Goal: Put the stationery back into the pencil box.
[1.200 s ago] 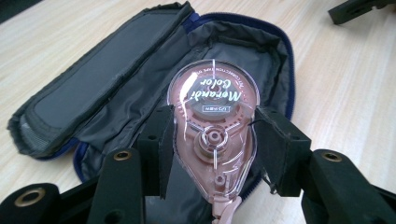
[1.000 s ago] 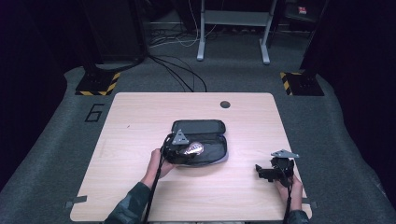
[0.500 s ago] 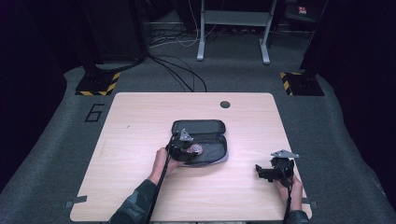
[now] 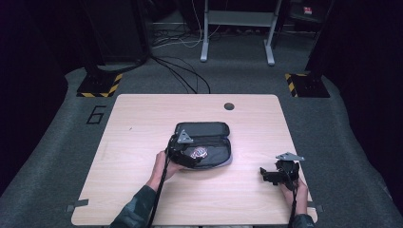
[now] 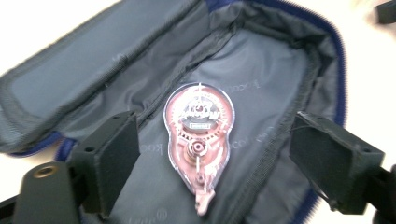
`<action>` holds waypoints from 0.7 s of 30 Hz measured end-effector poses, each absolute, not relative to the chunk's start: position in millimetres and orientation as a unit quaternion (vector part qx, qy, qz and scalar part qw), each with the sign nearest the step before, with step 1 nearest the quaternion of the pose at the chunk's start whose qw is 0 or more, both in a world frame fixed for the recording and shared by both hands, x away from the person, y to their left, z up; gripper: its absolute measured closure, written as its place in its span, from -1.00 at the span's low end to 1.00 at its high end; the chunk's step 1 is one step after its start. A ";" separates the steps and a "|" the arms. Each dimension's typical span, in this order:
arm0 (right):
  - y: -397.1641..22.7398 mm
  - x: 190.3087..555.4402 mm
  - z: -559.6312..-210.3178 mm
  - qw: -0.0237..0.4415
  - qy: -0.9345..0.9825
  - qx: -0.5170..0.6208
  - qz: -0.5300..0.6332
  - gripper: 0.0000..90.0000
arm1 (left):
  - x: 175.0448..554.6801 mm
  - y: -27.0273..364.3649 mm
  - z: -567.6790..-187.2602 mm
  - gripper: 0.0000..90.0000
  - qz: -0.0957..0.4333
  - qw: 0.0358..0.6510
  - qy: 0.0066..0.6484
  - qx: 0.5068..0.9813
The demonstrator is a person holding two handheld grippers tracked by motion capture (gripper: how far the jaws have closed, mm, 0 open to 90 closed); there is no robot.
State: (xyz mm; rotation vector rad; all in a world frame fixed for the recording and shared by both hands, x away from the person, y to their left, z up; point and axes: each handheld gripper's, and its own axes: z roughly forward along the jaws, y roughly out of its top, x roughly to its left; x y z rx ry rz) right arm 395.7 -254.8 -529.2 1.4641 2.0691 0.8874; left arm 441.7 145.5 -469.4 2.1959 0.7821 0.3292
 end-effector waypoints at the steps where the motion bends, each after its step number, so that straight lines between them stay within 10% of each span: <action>1: -254.8 395.8 -529.2 0.226 0.751 0.531 0.322 -0.96 | 439.0 148.0 -465.6 -0.66 0.132 0.383 0.304 0.863; 21: -254.8 395.7 -529.2 0.226 0.750 0.531 0.322 -0.96 | 343.6 222.2 -475.1 -0.84 0.180 0.375 0.340 0.843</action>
